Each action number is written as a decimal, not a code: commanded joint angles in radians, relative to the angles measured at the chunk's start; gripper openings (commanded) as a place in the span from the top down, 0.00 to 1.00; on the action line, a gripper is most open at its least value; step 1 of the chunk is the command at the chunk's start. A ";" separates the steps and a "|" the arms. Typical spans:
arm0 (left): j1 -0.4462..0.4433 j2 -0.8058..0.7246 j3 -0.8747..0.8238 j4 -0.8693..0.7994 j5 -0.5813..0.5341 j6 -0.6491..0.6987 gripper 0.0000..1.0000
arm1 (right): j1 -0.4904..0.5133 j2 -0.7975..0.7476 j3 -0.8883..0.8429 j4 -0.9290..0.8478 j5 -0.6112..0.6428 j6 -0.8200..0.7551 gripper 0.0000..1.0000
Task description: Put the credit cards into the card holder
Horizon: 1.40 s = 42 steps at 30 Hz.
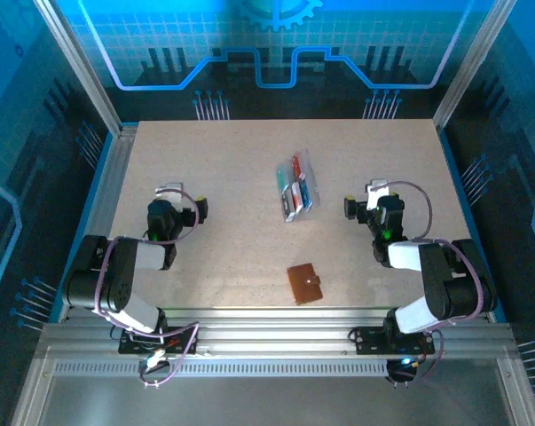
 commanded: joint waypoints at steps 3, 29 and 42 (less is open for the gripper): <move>0.006 0.002 0.016 0.011 0.015 0.016 0.01 | -0.011 0.010 0.005 0.006 0.003 -0.005 0.00; 0.022 0.001 0.016 0.014 -0.002 -0.010 0.01 | -0.010 0.010 0.005 0.006 0.003 -0.003 0.00; -0.058 -0.355 0.426 -0.966 -0.040 -0.375 0.01 | 0.073 -0.312 0.389 -0.785 0.011 0.240 0.00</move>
